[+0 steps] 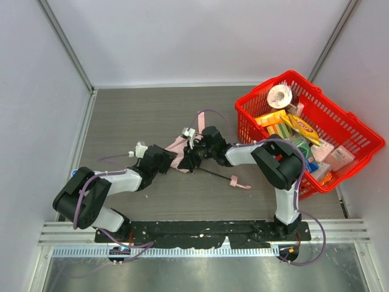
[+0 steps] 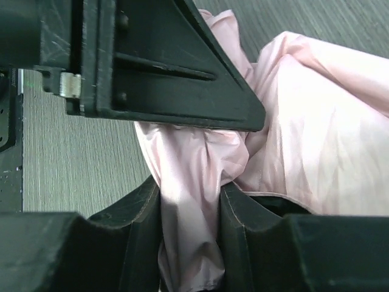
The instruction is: Put away the umbrella
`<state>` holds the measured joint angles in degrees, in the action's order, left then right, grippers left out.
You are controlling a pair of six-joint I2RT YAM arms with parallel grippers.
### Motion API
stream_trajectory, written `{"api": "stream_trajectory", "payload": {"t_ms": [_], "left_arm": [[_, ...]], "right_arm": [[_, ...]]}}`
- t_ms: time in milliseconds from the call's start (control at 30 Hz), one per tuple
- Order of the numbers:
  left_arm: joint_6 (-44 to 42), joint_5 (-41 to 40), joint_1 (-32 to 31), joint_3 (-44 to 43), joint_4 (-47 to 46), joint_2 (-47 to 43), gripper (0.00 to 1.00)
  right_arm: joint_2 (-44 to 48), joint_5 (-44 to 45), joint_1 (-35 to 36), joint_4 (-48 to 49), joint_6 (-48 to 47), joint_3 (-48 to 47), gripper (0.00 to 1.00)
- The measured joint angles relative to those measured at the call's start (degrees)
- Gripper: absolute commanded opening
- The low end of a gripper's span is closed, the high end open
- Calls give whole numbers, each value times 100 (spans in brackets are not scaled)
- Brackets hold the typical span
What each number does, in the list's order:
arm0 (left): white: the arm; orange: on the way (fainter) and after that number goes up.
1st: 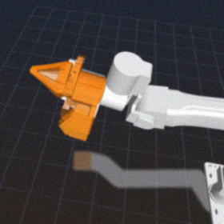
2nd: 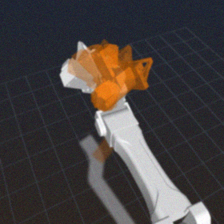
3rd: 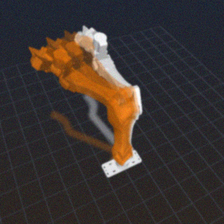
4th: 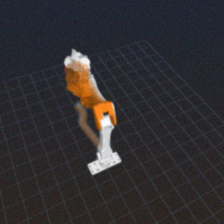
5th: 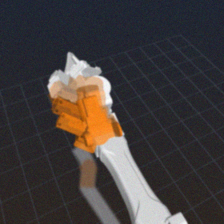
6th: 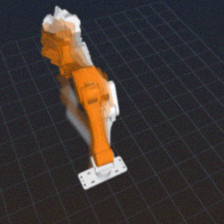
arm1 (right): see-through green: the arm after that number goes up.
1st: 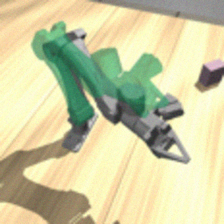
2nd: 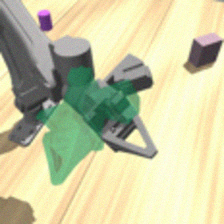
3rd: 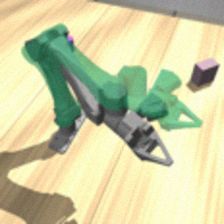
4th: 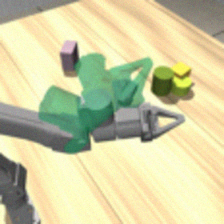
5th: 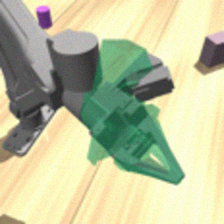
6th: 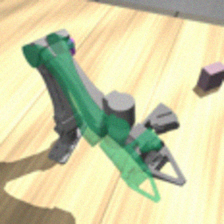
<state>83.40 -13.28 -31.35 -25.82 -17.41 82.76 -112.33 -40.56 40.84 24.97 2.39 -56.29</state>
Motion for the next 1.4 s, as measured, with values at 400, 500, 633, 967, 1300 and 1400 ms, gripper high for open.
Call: {"api": "stream_trajectory", "payload": {"t_ms": [400, 500, 633, 967, 1300, 1400], "left_arm": [[24, 24, 37, 177, -601, 243, 0], [33, 203, 26, 149, -402, 181, 0], [26, 385, 24, -186, 358, 131, 0], [61, 793, 26, -765, 1687, 153, 0], [315, 1054, 31, -898, 1989, 212, 0], [352, 1095, 31, -898, 2092, 166, 0]], "right_arm": [[28, 350, 129, -1193, -391, -483, 57], [330, 981, 302, -1676, -297, -483, 75], [951, 2238, 734, -2581, -216, -474, 77], [2127, 5665, 2387, -2516, -1145, 417, 79], [1333, 6594, 2844, -1513, -2170, 251, 77], [879, 6747, 2813, -1342, -2339, 151, 70]]}}
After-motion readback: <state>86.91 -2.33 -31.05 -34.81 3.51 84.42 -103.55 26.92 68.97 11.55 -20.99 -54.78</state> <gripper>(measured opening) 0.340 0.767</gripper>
